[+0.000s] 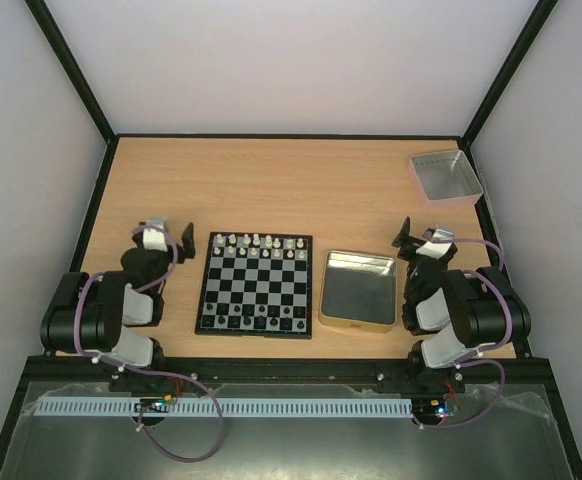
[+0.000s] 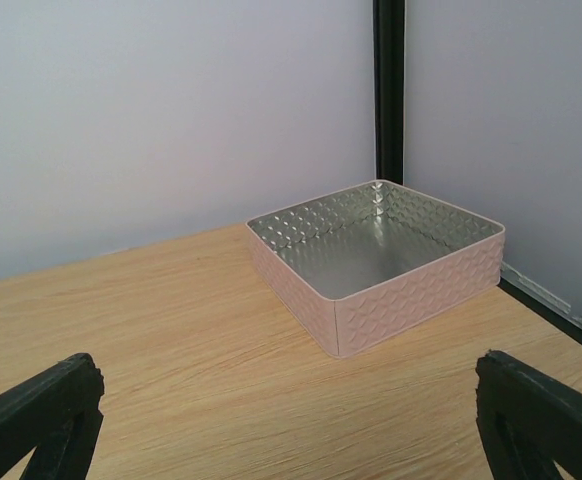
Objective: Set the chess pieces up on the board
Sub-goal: Reset both arms
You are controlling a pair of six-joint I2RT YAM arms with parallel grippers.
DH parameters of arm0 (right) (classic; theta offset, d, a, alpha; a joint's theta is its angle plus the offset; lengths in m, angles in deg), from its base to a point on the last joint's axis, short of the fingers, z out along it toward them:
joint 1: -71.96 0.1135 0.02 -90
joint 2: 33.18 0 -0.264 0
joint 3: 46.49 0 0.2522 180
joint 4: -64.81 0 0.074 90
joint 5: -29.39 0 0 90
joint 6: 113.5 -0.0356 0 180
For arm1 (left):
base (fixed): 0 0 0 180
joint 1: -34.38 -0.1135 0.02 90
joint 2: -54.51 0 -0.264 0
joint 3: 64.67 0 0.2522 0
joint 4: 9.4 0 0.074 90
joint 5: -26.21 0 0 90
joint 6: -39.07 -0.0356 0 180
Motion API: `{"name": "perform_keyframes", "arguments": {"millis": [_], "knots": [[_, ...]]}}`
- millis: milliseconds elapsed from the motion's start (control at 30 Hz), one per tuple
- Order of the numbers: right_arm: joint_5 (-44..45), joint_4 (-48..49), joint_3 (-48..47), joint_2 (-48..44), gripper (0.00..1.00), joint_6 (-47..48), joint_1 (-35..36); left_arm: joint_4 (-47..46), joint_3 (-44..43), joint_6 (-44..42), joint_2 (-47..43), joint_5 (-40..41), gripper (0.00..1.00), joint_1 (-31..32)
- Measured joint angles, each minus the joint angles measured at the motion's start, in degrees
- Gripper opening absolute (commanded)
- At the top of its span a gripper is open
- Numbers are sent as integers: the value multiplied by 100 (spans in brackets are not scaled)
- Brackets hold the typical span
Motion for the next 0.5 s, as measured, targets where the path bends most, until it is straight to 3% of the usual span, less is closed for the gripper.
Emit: {"name": "perform_keyframes", "arguments": {"millis": [100, 500], "knots": [[7, -13, -9, 0, 97, 0, 0, -297, 247, -181, 146, 48, 100, 372], [107, -146, -111, 0, 97, -7, 0, -256, -243, -372, 269, 343, 100, 413]]}}
